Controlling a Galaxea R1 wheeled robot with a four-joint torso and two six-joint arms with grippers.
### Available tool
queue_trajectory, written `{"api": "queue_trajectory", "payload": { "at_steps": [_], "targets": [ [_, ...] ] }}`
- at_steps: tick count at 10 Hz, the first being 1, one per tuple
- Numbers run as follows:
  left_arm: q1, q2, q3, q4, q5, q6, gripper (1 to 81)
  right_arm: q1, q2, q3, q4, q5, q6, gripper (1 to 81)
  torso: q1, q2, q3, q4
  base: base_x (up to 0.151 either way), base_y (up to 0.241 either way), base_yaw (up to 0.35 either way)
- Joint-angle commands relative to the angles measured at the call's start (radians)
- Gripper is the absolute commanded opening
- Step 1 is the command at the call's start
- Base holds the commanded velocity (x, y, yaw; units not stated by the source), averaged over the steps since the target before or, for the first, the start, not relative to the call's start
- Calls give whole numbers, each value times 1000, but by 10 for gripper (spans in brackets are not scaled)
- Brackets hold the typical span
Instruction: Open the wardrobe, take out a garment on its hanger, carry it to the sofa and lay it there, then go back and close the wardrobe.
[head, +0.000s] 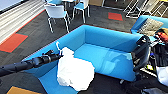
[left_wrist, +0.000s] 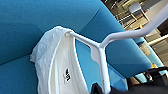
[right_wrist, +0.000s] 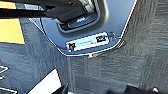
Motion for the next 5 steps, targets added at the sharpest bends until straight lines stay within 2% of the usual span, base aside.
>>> {"api": "queue_trajectory", "payload": {
  "at_steps": [1,5],
  "targets": [
    [-56,-25,4,103,-12,4,10,-31,-1,2,-9,-64,-2,811,0,0,0,0,0,0,0],
    [-39,-17,-76,105,-11,10,10,-32,-3,-1,-9,-64,-2,811,0,0,0,0,0,0,0]
  ]
}}
